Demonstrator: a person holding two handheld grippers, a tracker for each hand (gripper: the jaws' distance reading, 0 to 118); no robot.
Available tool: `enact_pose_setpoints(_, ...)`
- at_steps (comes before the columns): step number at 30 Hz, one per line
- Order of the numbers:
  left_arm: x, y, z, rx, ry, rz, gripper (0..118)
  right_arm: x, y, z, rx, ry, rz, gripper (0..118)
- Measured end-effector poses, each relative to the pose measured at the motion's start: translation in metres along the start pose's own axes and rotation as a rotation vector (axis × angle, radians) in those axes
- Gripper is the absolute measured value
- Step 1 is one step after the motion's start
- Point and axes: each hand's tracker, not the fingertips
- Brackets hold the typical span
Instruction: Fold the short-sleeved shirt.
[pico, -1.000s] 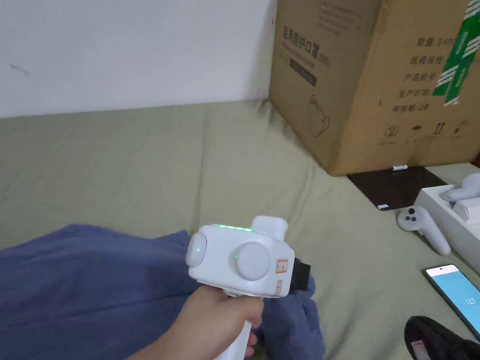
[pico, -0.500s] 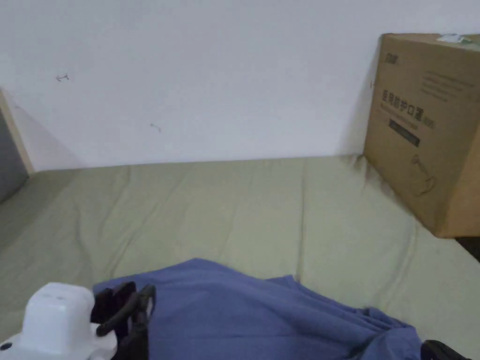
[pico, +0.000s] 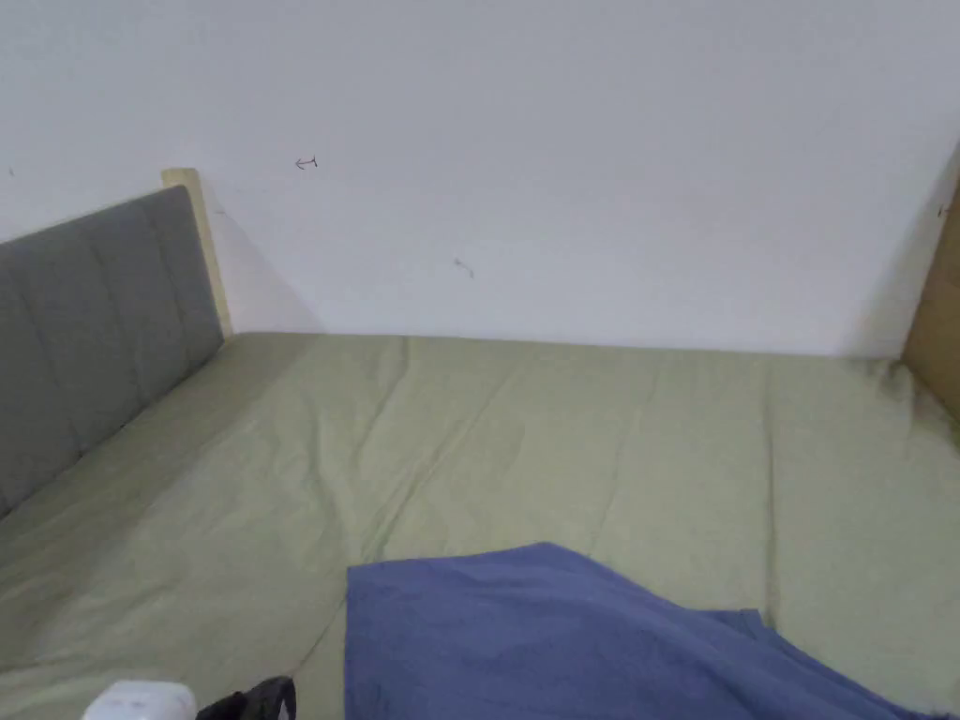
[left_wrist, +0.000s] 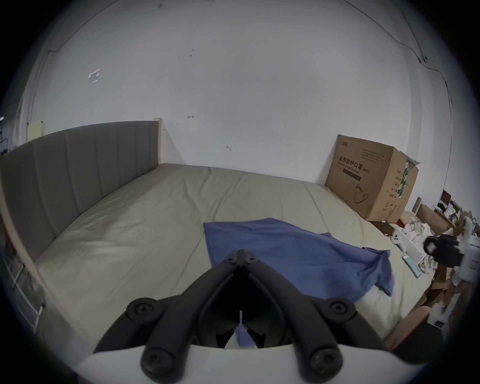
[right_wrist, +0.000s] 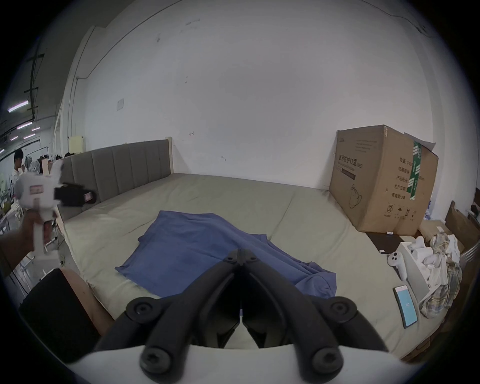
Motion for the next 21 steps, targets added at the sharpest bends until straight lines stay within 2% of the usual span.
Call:
enact_pose_setpoints(4,-0.021,0.035,-0.118,-0.027,0.013,-0.042,0,0.0,0.004,-0.022,-0.017,0.018,-0.006,0)
enact_pose_setpoints(6,-0.035,0.047,-0.185,-0.123,0.01,-0.035,0,0.0,0.005,-0.036,-0.033,0.02,0.008,0)
enact_pose_setpoints(7,-0.043,0.05,-0.221,-0.174,0.003,-0.03,9,-0.001,0.004,-0.044,-0.04,0.021,0.012,0)
enact_pose_setpoints(8,-0.051,0.052,-0.256,-0.254,-0.008,-0.014,36,-0.001,0.003,-0.051,-0.051,0.024,0.015,0)
enact_pose_setpoints(9,-0.062,0.048,-0.281,-0.317,-0.003,0.022,82,-0.002,0.003,-0.058,-0.064,0.028,0.015,0)
enact_pose_setpoints(10,-0.07,0.042,-0.307,-0.364,0.0,0.067,118,-0.002,0.001,-0.066,-0.08,0.032,0.015,0)
enact_pose_setpoints(11,-0.076,0.035,-0.328,-0.437,0.005,0.089,112,-0.003,-0.001,-0.074,-0.092,0.04,0.015,0)
enact_pose_setpoints(12,-0.081,0.03,-0.332,-0.428,0.071,0.082,107,-0.003,-0.003,-0.081,-0.104,0.05,0.016,0)
enact_pose_setpoints(16,-0.081,-0.014,-0.345,-0.47,0.112,0.024,109,-0.007,-0.009,-0.106,-0.139,0.072,0.04,0)
enact_pose_setpoints(18,-0.084,-0.013,-0.364,-0.528,0.126,0.01,107,-0.007,-0.011,-0.11,-0.136,0.078,0.039,0)
enact_pose_setpoints(19,-0.082,-0.017,-0.363,-0.512,0.117,-0.004,100,-0.006,-0.012,-0.111,-0.134,0.083,0.032,0)
enact_pose_setpoints(21,-0.069,-0.016,-0.354,-0.456,0.144,-0.091,92,-0.005,-0.015,-0.114,-0.139,0.084,0.022,0)
